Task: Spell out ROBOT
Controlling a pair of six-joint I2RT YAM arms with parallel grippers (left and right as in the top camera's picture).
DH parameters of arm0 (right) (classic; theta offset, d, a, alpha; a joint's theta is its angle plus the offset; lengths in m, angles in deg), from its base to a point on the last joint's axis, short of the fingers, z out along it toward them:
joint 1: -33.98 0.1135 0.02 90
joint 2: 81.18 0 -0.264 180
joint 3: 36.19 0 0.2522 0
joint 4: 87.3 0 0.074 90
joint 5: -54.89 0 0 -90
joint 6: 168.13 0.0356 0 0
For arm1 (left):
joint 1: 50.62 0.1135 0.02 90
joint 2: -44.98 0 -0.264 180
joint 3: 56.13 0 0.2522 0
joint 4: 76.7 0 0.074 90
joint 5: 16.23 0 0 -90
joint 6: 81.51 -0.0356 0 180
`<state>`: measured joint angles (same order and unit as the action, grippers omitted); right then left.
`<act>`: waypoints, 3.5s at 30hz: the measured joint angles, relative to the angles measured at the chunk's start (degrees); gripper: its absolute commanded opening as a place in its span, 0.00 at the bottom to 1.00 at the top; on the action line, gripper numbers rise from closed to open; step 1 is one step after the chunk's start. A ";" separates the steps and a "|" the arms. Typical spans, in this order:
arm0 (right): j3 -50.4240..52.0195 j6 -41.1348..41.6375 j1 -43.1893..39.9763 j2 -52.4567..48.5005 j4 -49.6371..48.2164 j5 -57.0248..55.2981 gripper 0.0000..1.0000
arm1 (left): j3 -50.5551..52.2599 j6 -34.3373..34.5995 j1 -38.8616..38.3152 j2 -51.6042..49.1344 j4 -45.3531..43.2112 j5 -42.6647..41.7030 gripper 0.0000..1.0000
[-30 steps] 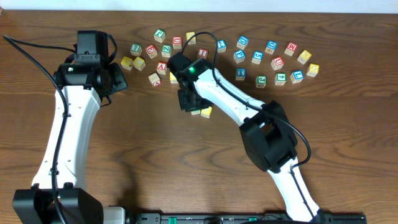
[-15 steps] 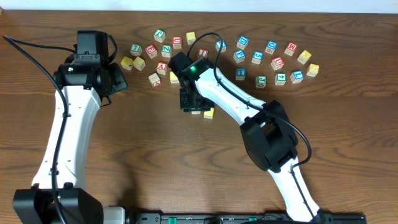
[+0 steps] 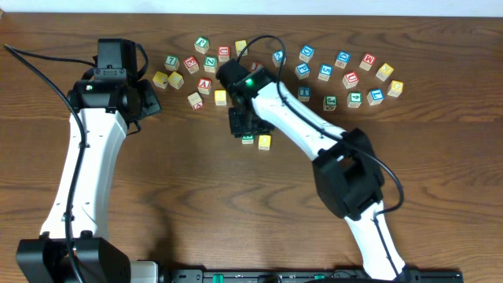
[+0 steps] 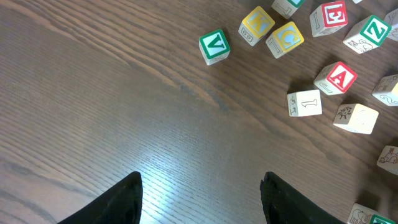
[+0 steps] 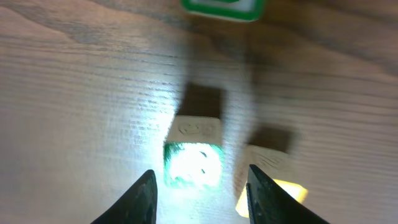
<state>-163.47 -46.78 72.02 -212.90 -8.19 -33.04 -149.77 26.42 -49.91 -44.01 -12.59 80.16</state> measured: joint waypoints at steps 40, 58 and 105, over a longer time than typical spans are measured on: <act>15.06 -4.50 -3.28 4.61 -10.67 1.38 0.25 | 0.00 0.00 0.00 0.00 0.02 0.00 0.60; 15.06 -1.75 -3.26 4.61 -13.00 1.33 0.31 | 0.00 0.00 0.00 0.00 0.02 0.00 0.60; -7.78 -6.14 -4.13 -0.74 -28.28 -0.44 0.58 | 0.00 0.00 0.00 0.00 0.02 1.31 0.60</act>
<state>-171.25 -52.92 67.89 -213.64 -36.48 -33.48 -149.77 26.42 -49.91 -44.01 -12.57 81.47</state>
